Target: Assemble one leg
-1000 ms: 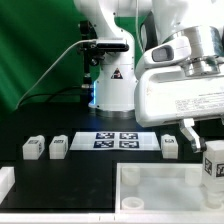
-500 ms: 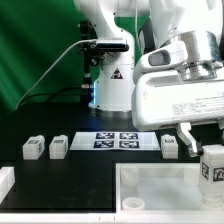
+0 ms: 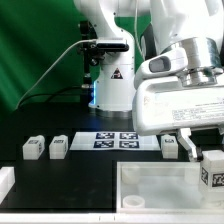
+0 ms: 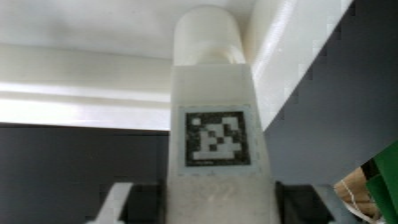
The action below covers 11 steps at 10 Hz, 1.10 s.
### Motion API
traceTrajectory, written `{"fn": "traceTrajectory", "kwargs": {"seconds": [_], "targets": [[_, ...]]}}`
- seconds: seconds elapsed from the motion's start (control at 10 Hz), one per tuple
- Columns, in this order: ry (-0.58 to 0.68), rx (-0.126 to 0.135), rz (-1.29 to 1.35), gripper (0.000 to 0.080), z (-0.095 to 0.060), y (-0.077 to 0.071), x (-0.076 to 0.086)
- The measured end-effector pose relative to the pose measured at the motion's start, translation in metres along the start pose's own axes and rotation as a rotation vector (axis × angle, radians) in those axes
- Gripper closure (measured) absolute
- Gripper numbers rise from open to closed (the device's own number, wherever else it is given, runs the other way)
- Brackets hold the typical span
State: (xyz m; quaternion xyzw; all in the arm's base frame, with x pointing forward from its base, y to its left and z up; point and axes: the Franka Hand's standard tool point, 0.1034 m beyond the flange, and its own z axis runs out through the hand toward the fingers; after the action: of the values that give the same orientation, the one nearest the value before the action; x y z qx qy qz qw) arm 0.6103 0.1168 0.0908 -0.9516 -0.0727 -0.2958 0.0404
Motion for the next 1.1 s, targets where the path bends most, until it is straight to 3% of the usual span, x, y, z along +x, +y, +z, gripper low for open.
{"fn": "traceTrajectory", "kwargs": {"seconds": [0.2,0.3,0.4,0.5,0.6,1.1], "targets": [[0.001,-0.009,-0.001,0.0506,0.0001,0.0005,0.0006],[0.001,-0.009,0.000,0.0440,0.0003,0.0008,0.0003],[0.001,-0.009,0.000,0.0275,0.0004,0.0008,0.0002],[0.001,-0.009,0.000,0.0275,0.0004,0.0009,0.0002],[0.000,-0.009,0.000,0.0177,0.0004,0.0009,0.0002],[0.000,-0.009,0.000,0.0150,0.0005,0.0010,0.0000]]}}
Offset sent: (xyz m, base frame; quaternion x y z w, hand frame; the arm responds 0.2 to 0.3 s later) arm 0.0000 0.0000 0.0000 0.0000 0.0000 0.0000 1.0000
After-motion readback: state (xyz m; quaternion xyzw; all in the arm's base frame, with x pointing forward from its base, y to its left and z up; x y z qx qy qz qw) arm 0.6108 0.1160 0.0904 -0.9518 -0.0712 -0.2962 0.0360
